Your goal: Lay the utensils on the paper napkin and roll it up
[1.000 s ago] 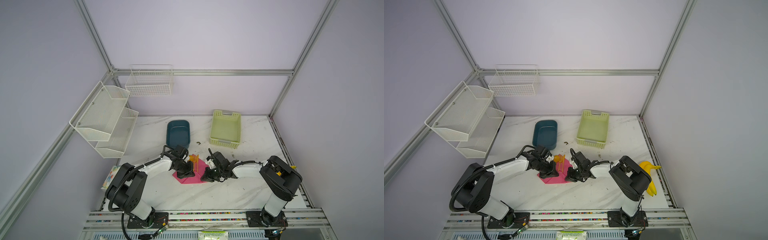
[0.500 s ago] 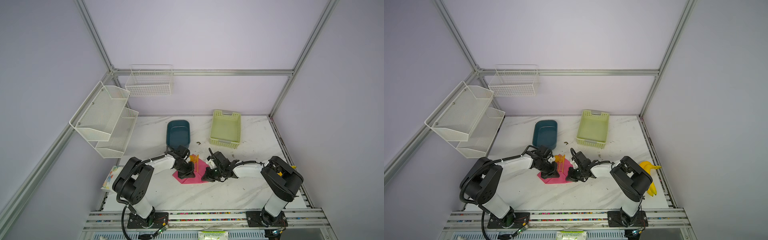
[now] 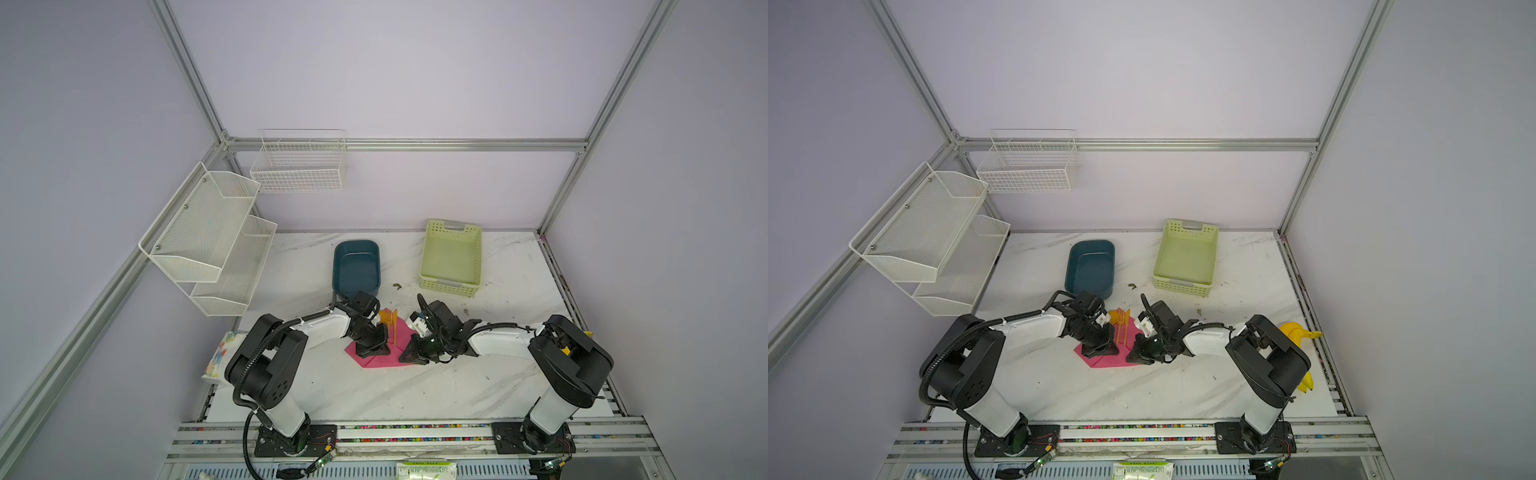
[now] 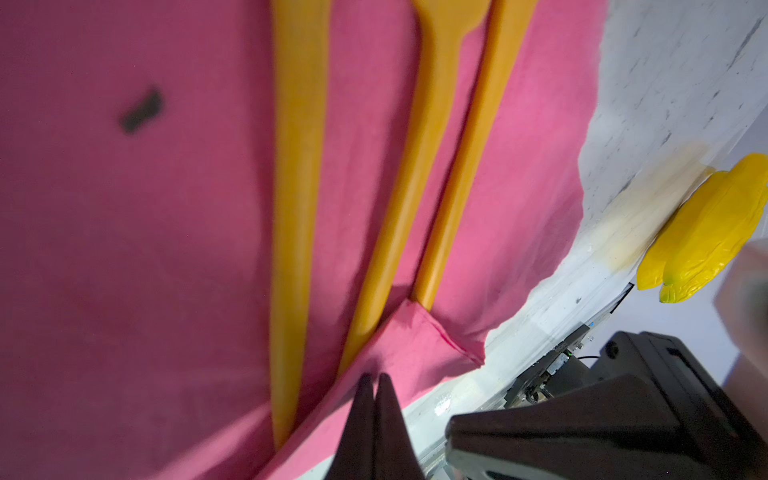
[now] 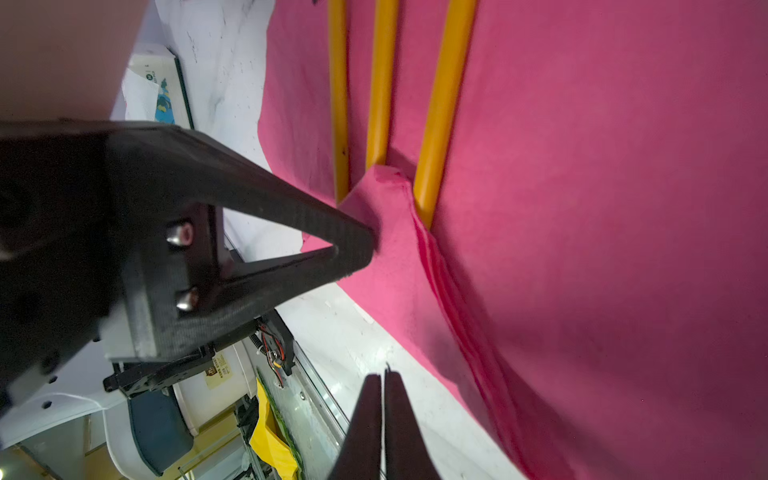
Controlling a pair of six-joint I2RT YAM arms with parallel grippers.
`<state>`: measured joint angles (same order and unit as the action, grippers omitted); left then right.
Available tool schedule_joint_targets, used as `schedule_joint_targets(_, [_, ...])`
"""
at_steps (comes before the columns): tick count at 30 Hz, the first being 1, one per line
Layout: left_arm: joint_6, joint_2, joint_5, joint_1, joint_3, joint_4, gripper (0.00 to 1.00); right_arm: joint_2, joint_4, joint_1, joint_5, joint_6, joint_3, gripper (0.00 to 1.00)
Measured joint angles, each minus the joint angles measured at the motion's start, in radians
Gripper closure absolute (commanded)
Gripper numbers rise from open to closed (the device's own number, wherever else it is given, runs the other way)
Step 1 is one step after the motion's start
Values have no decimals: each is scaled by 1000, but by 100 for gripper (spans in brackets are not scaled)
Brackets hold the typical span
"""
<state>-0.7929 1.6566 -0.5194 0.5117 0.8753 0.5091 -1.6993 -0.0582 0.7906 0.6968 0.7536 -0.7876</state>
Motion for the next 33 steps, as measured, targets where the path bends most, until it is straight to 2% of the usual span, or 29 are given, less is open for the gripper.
schedule_joint_targets(14, [0, 0, 3, 0, 0, 0, 100, -80, -28, 2, 17, -8, 0, 91])
schedule_joint_targets(33, [0, 0, 5, 0, 0, 0, 100, -27, 50, 2, -29, -38, -6, 91])
